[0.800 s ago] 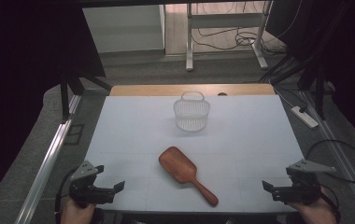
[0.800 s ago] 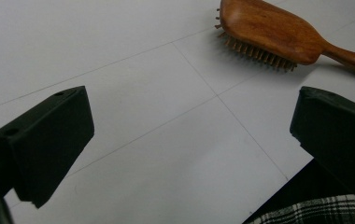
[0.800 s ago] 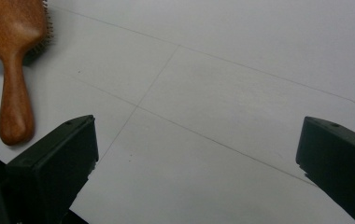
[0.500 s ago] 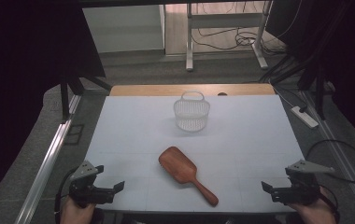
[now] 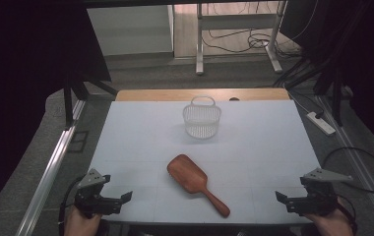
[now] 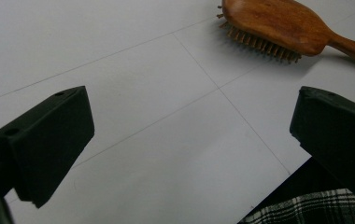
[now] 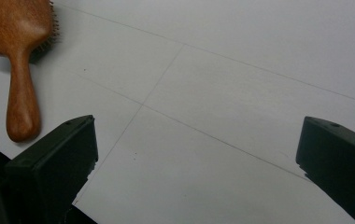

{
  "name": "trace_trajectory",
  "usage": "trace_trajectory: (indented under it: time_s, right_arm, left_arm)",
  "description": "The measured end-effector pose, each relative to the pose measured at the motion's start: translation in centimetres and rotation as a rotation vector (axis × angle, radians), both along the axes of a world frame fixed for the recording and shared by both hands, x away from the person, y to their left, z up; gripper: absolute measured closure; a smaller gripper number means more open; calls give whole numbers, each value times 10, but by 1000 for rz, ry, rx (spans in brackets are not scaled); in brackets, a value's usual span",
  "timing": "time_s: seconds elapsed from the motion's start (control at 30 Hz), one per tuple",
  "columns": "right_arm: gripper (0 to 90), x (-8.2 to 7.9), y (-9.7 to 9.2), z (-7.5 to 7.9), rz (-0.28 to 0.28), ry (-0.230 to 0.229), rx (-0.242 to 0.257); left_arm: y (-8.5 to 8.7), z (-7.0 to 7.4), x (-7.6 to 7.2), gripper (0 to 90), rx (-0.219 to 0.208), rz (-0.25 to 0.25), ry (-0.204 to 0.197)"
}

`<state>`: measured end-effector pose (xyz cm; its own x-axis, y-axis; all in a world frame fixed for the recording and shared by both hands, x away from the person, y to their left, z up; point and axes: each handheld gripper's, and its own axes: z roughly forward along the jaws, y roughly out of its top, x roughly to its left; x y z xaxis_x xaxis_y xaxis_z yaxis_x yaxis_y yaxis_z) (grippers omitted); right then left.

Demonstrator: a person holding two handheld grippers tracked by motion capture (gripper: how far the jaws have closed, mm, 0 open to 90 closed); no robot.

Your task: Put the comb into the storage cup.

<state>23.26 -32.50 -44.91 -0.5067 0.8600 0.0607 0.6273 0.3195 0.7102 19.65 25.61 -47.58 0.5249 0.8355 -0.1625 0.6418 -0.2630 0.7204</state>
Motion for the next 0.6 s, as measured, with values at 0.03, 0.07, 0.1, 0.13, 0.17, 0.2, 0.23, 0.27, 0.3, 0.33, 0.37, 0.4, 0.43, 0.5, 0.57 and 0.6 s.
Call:
trace_trajectory:
  time_s: [0.03, 0.07, 0.1, 0.13, 0.17, 0.2, 0.23, 0.27, 0.3, 0.33, 0.37, 0.4, 0.43, 0.5, 0.57, 0.6]
  right_arm:
    - [0, 0, 0, 0, 0, 0, 0]
    - [0, 0, 0, 0, 1, 0, -1]
    - [0, 0, 0, 0, 2, 1, -2]
    - [0, 0, 0, 0, 2, 1, -2]
    - [0, 0, 0, 0, 2, 1, -1]
    - [0, 0, 0, 0, 3, 1, 0]
    - [0, 0, 0, 0, 4, 1, 1]
    - [0, 0, 0, 0, 4, 0, 0]
    - [0, 0, 0, 0, 4, 0, 0]
    - [0, 0, 0, 0, 7, 0, 0]
    - [0, 1, 0, 0, 6, 1, -1]
    - [0, 1, 1, 0, 6, 2, -2]
    - [0, 1, 1, 0, 6, 2, -2]
    - [0, 1, 1, 0, 9, 4, -3]
    - [0, 1, 1, 0, 11, 5, -5]
    - [0, 1, 1, 0, 15, 5, -5]
  left_arm:
    - [0, 0, 0, 0, 0, 0, 0]
    - [0, 0, 0, 0, 0, -3, 2]
    - [0, 0, 0, 0, 1, -5, 3]
    - [-1, 0, 0, 0, 3, -7, 4]
    - [-1, 0, 1, 0, 6, -14, 8]
    - [-2, 0, 1, 0, 9, -19, 11]
    - [-2, 0, 1, 0, 9, -19, 11]
    - [-3, 0, 2, 0, 12, -23, 18]
    - [-3, 0, 2, 0, 14, -27, 21]
    - [-3, 0, 3, 0, 12, -38, 31]
    - [-3, 0, 4, 0, 12, -41, 30]
    - [-3, 0, 4, 0, 15, -45, 27]
    - [-3, 0, 4, 0, 15, -45, 27]
    - [-5, 0, 6, 0, 38, -55, 35]
    - [-6, 0, 7, 0, 41, -59, 32]
    - [-7, 0, 7, 0, 41, -61, 32]
